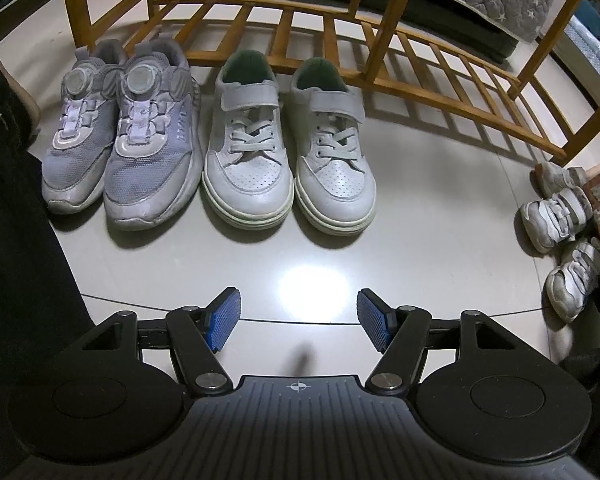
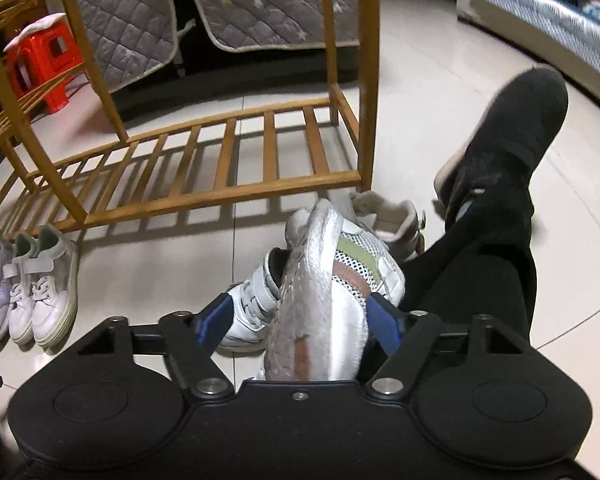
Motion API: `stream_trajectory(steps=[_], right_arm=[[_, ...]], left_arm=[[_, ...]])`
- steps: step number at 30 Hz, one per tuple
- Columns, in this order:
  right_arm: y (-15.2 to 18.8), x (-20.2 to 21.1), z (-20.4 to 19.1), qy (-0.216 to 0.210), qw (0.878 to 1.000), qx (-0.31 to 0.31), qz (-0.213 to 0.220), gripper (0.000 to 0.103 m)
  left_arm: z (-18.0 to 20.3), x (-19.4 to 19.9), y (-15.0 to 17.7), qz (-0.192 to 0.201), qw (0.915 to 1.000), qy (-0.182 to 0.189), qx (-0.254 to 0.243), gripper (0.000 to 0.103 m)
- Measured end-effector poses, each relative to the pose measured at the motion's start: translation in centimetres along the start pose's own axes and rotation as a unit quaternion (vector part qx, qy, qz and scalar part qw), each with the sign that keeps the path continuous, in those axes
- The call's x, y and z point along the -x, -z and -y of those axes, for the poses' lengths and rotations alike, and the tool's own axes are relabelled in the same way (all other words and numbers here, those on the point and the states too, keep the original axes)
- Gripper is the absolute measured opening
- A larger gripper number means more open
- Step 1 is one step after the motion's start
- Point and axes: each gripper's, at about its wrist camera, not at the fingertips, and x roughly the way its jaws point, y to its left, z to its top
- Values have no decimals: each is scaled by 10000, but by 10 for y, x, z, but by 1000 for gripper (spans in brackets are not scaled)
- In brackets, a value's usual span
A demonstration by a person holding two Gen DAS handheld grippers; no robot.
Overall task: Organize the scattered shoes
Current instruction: 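Lift the pink-lined white shoe with the right gripper out of the pile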
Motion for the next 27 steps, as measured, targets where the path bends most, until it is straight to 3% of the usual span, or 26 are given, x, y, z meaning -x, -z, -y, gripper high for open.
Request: stream_trajectory(steps=[5, 14, 22, 27], right_arm=[[3, -1, -6, 134, 9996, 243, 86, 48], [11, 3, -29, 369, 9946, 934, 255, 45], [30, 22, -63, 569, 9773, 2002, 401, 44], [42, 37, -79, 477, 9695, 2359, 473, 43]], left_arm=[[-2, -2, 2, -46, 10000, 10, 84, 66], [8, -1, 3, -35, 9999, 111, -50, 66], [12, -4, 6, -87, 9998, 169, -99, 66], [13, -5, 8, -110, 9997, 197, -116, 66]])
